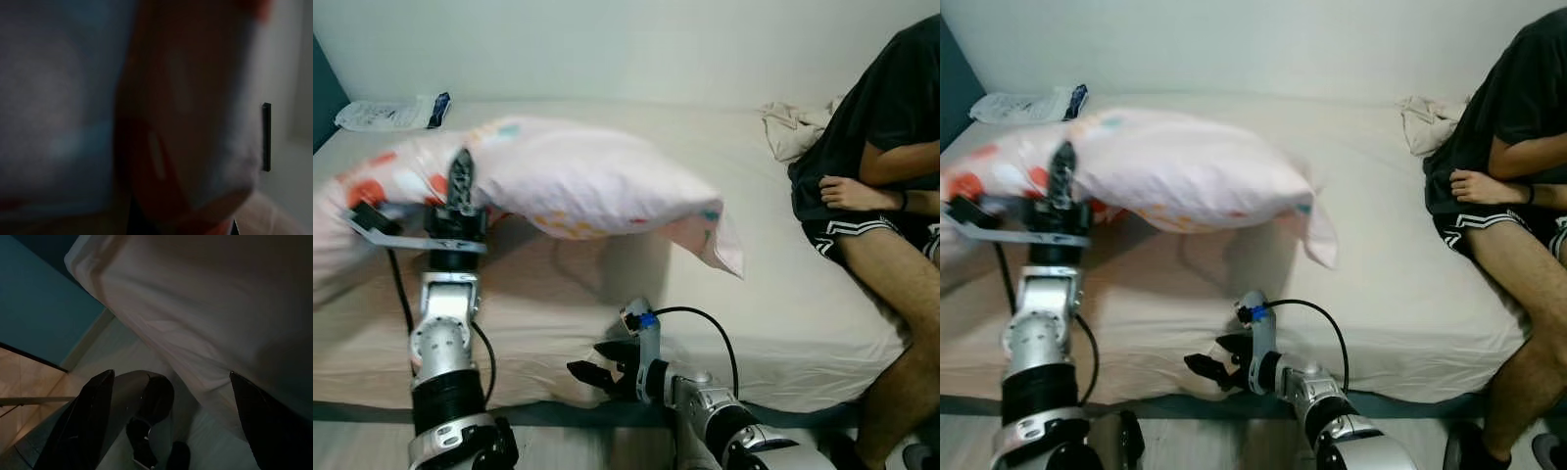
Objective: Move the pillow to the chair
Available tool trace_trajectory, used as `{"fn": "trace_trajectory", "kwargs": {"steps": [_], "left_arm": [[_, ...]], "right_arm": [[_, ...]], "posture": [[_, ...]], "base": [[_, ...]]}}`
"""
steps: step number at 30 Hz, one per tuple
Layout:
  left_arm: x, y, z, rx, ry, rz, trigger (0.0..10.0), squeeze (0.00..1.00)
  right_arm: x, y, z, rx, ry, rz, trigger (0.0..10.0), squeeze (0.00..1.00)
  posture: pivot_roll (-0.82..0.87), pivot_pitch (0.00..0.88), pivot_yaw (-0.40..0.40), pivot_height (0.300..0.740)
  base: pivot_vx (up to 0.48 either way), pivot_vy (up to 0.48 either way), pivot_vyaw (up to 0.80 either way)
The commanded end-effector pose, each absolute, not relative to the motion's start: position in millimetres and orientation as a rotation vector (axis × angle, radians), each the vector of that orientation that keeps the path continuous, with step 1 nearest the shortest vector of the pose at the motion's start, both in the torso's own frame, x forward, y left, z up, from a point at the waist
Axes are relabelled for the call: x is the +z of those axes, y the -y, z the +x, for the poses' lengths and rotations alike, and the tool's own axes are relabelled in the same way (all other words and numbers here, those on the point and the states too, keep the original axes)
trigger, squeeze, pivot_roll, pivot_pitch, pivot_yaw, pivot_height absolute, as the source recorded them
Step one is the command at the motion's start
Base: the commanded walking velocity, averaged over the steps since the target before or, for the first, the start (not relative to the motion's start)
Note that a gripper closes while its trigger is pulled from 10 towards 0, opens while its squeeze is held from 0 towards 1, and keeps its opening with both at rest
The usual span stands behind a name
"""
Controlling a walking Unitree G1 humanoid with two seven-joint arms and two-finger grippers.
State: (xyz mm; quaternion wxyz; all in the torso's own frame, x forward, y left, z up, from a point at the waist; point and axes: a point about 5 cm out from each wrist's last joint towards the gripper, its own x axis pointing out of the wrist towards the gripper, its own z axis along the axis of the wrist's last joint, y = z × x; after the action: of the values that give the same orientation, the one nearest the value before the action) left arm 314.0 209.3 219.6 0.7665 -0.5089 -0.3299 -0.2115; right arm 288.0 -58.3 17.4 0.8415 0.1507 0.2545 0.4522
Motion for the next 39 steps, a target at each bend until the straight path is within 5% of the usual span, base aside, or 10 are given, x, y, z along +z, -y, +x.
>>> {"fn": "trace_trajectory", "kwargs": {"steps": [1, 9, 23, 39], "left_arm": [[229.9, -216.3, 305.5, -0.444, 0.754, -1.017, 0.0, 0.0], [218.4, -210.6, 291.1, -0.464, 0.683, -1.016, 0.0, 0.0], [203.8, -163.5, 288.0, -0.568, 0.568, -1.14, 0.0, 0.0], [225.1, -166.6, 288.4, -0.609, 0.644, -1.134, 0.0, 0.0]], "right_arm": [[27.3, 60.2, 299.1, 0.911, -0.499, 0.34, 10.0, 0.0], [24.4, 60.6, 297.5, 0.901, -0.518, 0.338, 10.0, 0.0], [23.5, 59.7, 297.2, 0.888, -0.528, 0.35, 10.0, 0.0], [16.8, 65.0, 294.4, 0.845, -0.546, 0.294, 10.0, 0.0]], "posture": [[-0.06, 0.066, -0.058, 0.521], [-0.05, 0.067, -0.069, 0.551], [-0.04, 0.065, -0.062, 0.631], [-0.05, 0.068, -0.07, 0.705]], "base": [[0.0, 0.0, 0.0], [0.0, 0.0, 0.0], [0.0, 0.0, 0.0], [0.0, 0.0, 0.0]]}}
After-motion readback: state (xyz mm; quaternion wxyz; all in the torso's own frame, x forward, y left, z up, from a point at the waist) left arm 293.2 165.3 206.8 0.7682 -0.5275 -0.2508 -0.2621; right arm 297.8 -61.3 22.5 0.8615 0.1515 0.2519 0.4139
